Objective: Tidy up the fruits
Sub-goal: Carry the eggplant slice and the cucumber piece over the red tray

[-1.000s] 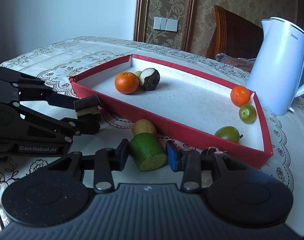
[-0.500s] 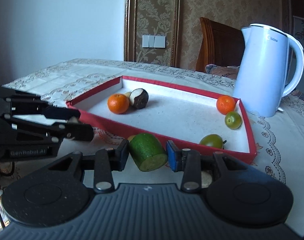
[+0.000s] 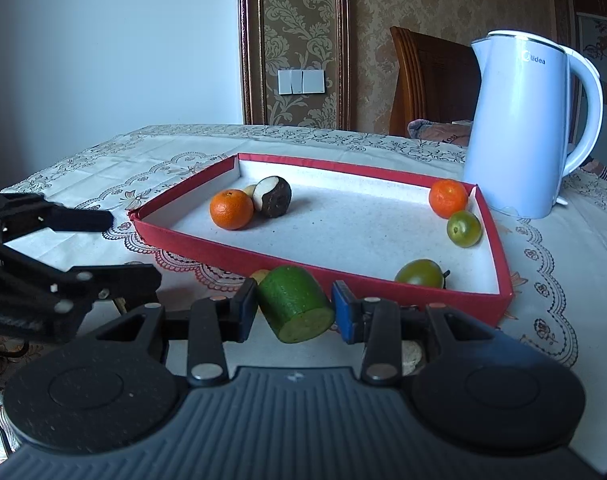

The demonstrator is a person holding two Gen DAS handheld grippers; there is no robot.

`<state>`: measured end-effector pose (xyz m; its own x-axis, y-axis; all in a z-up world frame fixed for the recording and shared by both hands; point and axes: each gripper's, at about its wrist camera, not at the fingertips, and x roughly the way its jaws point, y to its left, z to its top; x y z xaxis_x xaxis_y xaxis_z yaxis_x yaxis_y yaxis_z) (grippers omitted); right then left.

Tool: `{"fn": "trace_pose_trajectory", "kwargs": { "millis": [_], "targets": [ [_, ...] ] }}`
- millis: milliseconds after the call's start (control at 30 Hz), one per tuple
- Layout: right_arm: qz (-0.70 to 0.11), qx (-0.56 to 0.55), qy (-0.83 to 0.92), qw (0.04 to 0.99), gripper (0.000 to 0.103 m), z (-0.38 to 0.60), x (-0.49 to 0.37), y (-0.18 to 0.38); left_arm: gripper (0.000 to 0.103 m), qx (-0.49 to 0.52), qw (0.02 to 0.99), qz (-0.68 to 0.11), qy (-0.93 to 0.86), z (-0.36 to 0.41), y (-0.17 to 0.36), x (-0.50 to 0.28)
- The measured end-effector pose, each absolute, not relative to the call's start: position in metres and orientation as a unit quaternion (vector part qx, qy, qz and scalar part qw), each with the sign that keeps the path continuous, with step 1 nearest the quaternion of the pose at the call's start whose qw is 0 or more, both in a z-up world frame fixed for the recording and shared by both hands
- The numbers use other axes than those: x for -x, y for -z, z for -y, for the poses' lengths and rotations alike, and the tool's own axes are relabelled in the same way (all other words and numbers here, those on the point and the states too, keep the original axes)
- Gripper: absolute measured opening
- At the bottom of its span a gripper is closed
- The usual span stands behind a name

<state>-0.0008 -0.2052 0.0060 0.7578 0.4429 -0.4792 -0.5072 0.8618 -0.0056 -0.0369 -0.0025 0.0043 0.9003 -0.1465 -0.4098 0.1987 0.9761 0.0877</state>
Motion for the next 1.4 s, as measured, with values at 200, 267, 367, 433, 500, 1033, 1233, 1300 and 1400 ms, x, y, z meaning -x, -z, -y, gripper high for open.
{"fn": "trace_pose_trajectory", "kwargs": {
  "millis": [200,267,367,433,500,1033,1233,1300,1400],
  "targets": [
    [-0.239,0.062,-0.252,0.936,0.038,0.207,0.000,-0.006,0.085,-0.104,0.963,-0.235,0.079,0.015,0.006,0.029],
    [-0.239,0.060,-0.251,0.936,0.038,0.207,-0.001,-0.006,0.062,-0.105,0.961,-0.244,0.083,0.014,0.008,0.028],
    [-0.239,0.060,-0.251,0.936,0.038,0.207,-0.001,-0.005,0.033,-0.106,0.955,-0.265,0.085,0.014,0.012,0.025],
    [-0.240,0.058,-0.252,0.936,0.038,0.207,-0.001,-0.005,0.033,-0.113,0.954,-0.263,0.086,0.015,0.012,0.027],
    [-0.238,0.057,-0.252,0.936,0.038,0.208,-0.001,-0.005,0.033,-0.120,0.954,-0.260,0.083,0.018,0.012,0.029],
    [-0.210,0.025,-0.205,0.956,0.038,0.211,-0.028,-0.033,0.033,-0.070,0.965,-0.243,0.069,0.005,-0.020,0.003],
    [-0.232,0.031,-0.175,0.956,0.038,0.203,-0.057,-0.031,0.033,-0.047,0.964,-0.259,0.037,0.003,-0.025,-0.033],
    [-0.245,0.038,-0.169,0.954,0.038,0.200,-0.066,-0.029,0.033,-0.041,0.963,-0.265,0.030,0.003,-0.024,-0.041],
    [-0.268,0.035,-0.161,0.949,0.038,0.198,-0.080,-0.024,0.033,-0.040,0.961,-0.272,0.022,0.005,-0.020,-0.048]
  ]
}}
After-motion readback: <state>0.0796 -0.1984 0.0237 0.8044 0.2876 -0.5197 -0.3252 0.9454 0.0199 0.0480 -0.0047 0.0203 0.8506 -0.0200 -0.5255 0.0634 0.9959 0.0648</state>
